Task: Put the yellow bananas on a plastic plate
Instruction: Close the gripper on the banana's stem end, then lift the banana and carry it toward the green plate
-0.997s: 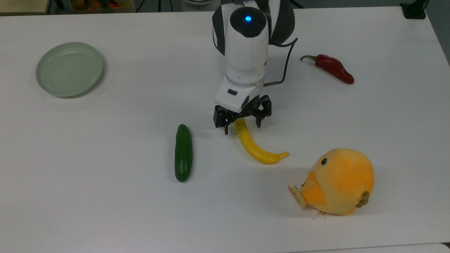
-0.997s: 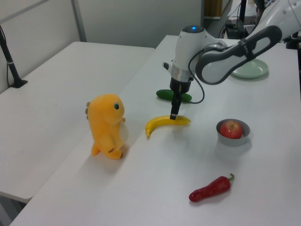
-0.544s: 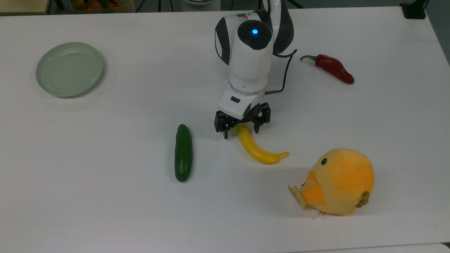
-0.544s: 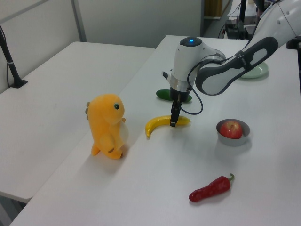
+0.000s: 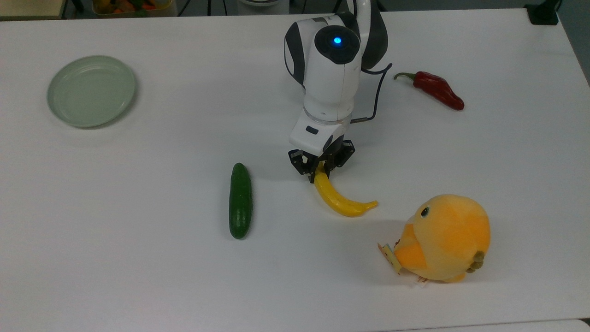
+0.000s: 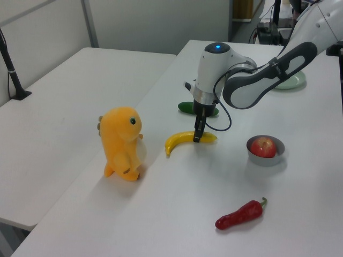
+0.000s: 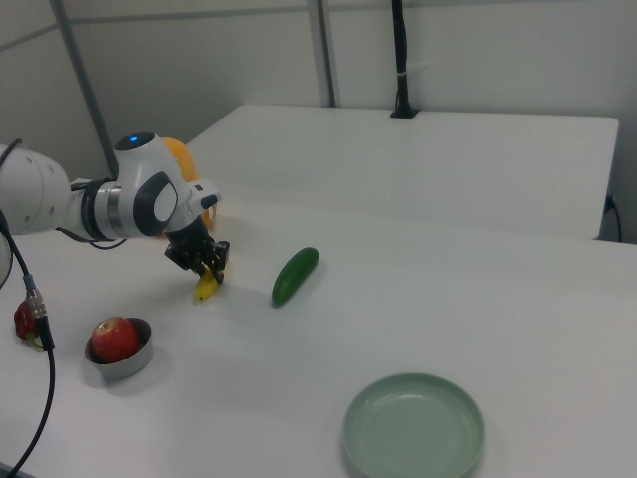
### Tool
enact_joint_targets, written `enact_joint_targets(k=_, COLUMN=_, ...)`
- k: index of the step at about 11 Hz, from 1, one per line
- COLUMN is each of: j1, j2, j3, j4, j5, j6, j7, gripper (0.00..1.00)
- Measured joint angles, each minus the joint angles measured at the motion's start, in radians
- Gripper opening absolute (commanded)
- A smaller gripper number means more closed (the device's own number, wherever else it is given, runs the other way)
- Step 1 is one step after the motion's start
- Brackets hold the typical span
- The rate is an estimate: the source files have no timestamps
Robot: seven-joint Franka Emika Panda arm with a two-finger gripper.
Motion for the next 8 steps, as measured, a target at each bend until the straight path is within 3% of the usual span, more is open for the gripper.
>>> enact_joint_targets(k=5, j1=-0.001, j2=-0.012, j3=0.000, j4=0.011, j5=-0.002, j6=0.000, j7=0.001, gripper=0.01)
enact_joint_targets(k=8, j1=-0.014, j2=-0.109, j3=0.000, j4=0.026, j5=-0.002, j6=-0.106, j7=0.004, gripper=0.01)
